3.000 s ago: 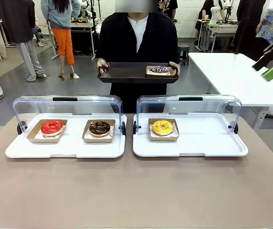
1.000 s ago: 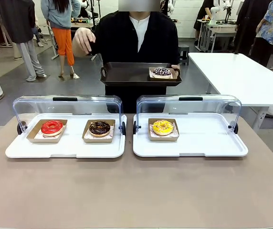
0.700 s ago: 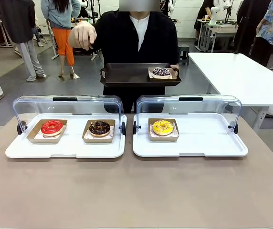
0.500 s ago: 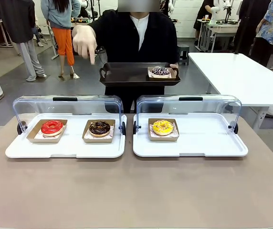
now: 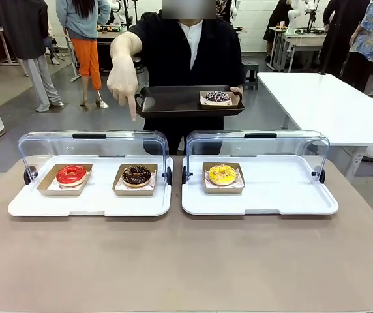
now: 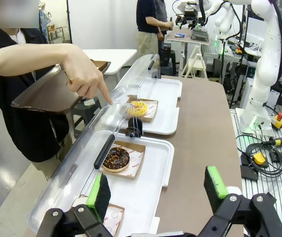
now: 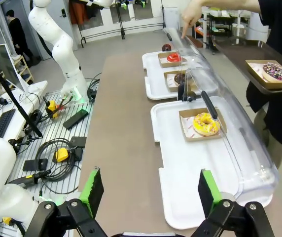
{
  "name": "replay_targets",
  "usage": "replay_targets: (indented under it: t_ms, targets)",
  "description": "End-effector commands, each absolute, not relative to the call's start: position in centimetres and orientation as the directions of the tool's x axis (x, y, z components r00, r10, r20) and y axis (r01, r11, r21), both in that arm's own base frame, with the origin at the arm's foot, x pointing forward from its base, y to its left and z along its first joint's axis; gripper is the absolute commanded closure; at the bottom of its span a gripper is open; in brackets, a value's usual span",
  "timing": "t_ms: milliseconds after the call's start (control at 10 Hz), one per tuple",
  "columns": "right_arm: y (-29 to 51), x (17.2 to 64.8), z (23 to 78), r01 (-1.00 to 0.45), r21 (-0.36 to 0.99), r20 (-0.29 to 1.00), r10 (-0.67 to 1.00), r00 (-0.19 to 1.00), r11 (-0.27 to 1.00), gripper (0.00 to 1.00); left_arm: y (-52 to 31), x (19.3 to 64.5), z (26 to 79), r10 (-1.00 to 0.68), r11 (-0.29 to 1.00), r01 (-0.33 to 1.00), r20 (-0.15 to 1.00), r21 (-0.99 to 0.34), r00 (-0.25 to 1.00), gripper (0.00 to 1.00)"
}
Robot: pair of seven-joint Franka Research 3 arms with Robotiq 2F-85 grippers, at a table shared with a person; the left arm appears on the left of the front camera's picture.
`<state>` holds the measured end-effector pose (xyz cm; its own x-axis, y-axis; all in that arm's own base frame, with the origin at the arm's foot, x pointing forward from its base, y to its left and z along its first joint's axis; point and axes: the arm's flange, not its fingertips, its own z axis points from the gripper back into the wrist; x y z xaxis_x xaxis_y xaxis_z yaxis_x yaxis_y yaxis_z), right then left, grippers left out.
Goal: Provide the desired donut to the person.
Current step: Pick up and lift the Paper togo box containing the Donut pointed at by the person.
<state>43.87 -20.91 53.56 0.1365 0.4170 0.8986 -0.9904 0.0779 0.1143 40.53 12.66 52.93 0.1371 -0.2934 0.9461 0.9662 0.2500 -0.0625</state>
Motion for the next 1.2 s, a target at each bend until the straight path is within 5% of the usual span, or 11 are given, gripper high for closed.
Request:
replay_targets:
  t_ms: [0,1100]
  targets:
    - [-20.66,43.79,53.44,-0.99,0.111,0.903,0.407,0.137,0.088,0.0,12.65,40.47,53.08,-0.286,0.249,0.967,0.949,-0.057,0.13,0.0]
    - [-20.66,43.79,53.44,-0.99,0.111,0.903,0.407,0.137,0.088,0.0,12.65,40.47,53.08,-0.286,0.249,0.967,0.949,-0.057,0.13,0.0]
